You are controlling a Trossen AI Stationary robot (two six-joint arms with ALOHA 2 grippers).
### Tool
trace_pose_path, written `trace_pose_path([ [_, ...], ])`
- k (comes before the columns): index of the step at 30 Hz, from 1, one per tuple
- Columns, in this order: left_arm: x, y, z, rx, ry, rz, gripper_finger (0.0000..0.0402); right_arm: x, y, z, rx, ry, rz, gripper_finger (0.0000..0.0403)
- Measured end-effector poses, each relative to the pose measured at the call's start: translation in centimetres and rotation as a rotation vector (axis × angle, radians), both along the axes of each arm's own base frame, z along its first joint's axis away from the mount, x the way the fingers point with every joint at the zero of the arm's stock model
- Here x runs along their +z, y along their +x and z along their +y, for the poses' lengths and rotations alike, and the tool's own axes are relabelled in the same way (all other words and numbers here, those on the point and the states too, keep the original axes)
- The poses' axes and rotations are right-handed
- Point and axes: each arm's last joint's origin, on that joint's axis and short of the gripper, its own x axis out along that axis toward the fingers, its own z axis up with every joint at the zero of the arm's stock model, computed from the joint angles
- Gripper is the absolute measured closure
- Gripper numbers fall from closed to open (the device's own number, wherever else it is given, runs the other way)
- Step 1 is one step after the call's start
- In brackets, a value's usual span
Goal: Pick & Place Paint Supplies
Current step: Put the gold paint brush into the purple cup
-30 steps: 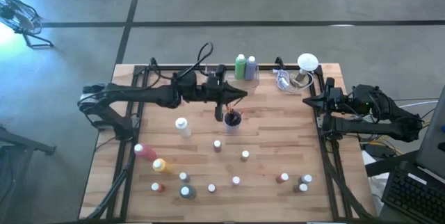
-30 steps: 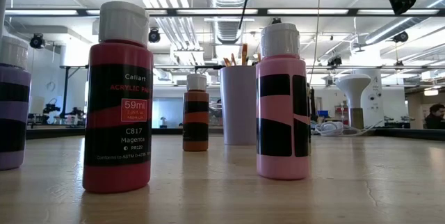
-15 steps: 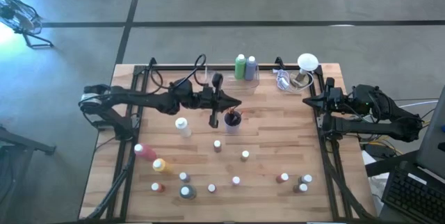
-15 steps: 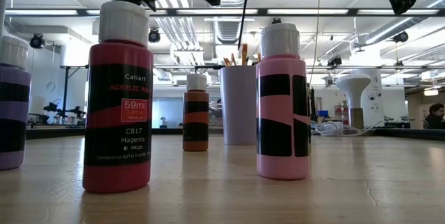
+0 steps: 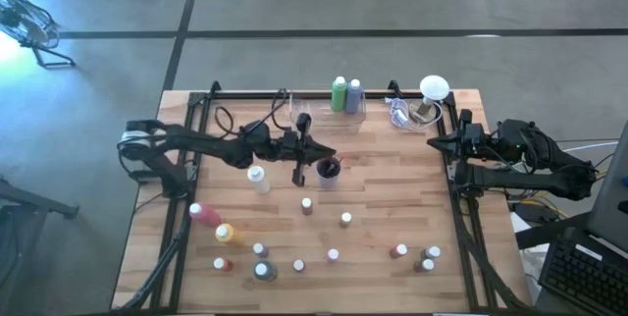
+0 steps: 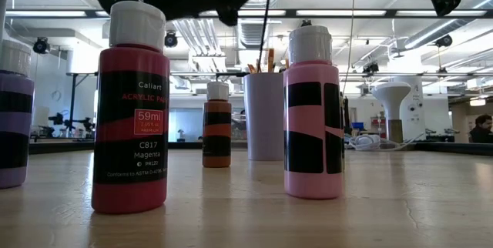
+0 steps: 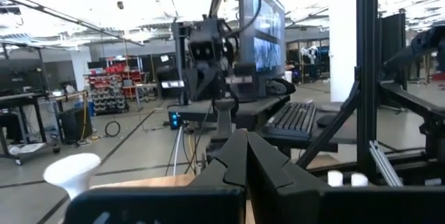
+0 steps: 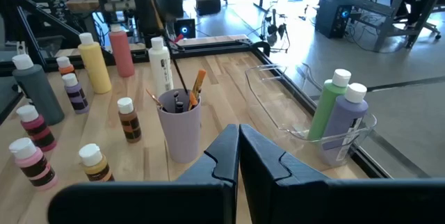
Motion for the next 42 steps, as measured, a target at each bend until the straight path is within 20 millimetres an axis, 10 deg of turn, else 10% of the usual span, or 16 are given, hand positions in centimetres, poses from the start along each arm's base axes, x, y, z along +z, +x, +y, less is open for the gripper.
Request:
trace_pose_path([
  [11,-4.5,2.1,0.4,-0.015,-0.074,0.098,0.0401,0.0,0.0,0.0,0.000,0.000,0.000,0.0394],
  [42,-7.3,2.2,2.1,0.064,-0.164,0.358,0.0397,0.0,0.0,0.0,0.000,0.000,0.000,0.0394],
])
